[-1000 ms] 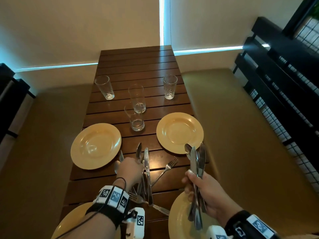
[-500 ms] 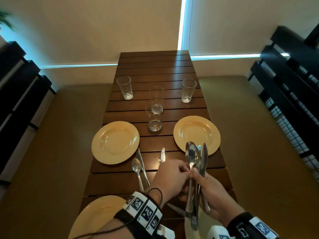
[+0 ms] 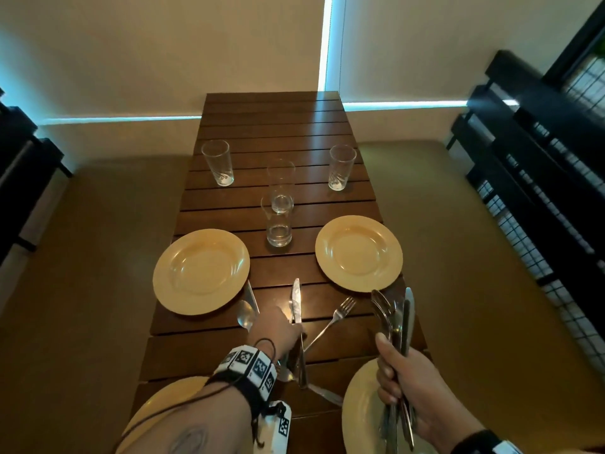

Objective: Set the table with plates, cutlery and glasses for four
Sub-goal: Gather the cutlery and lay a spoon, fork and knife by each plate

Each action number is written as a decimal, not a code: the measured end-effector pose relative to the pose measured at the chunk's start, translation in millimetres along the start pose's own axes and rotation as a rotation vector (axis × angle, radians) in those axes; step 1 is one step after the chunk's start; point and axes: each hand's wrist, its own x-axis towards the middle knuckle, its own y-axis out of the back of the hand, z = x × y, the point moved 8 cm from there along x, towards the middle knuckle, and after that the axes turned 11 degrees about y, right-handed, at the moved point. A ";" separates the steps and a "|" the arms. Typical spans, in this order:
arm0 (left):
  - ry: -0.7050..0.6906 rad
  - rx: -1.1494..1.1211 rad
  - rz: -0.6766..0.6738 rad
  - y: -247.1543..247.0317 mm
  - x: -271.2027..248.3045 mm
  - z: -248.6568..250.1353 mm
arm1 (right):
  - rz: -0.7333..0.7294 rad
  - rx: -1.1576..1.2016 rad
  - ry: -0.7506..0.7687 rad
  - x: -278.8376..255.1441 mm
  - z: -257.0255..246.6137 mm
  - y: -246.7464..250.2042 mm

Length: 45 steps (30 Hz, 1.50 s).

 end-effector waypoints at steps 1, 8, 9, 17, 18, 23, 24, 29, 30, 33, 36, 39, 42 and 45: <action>-0.004 0.037 0.008 -4.8 1.6 3.6 | 0.007 -0.013 0.000 -1.4 0.4 3.8; -0.002 0.186 0.082 -13.7 5.8 20.2 | 0.053 -0.004 0.010 -9.6 1.1 25.5; 0.003 0.181 0.081 -13.6 5.4 22.0 | 0.053 0.003 0.015 -9.2 1.9 28.1; -0.004 0.170 0.074 -11.4 1.1 27.8 | 0.070 -0.037 0.076 -1.6 -3.1 27.9; -0.020 0.156 0.073 -10.3 1.2 28.3 | 0.067 -0.010 0.079 -1.4 -5.9 26.3; -0.016 0.057 0.128 17.6 -3.6 31.4 | 0.021 0.153 0.061 2.4 -12.6 16.1; -0.019 0.036 0.144 25.3 -5.8 32.2 | 0.015 0.163 0.058 3.0 -13.6 14.7; -0.110 -0.205 0.236 75.2 -28.5 43.3 | 0.018 0.163 0.062 5.0 -22.4 4.4; -0.149 -0.223 0.249 85.0 -36.1 47.9 | 0.013 0.159 0.064 4.7 -24.1 1.2; -0.246 -0.231 0.234 105.3 -67.3 63.6 | 0.000 0.144 0.082 4.1 -28.2 -7.4; -0.271 -0.331 0.009 90.8 -97.1 72.0 | -0.019 0.186 0.080 1.3 -31.8 -19.0; -0.244 -0.454 -0.314 51.2 -125.9 75.8 | -0.043 0.218 0.080 -1.8 -34.8 -30.1; -0.241 -0.478 -0.429 24.0 -138.7 75.6 | -0.068 0.276 0.064 -4.2 -33.1 -40.4; -0.239 -0.452 -0.401 15.6 -135.3 76.0 | -0.083 0.317 0.059 -5.3 -30.0 -47.1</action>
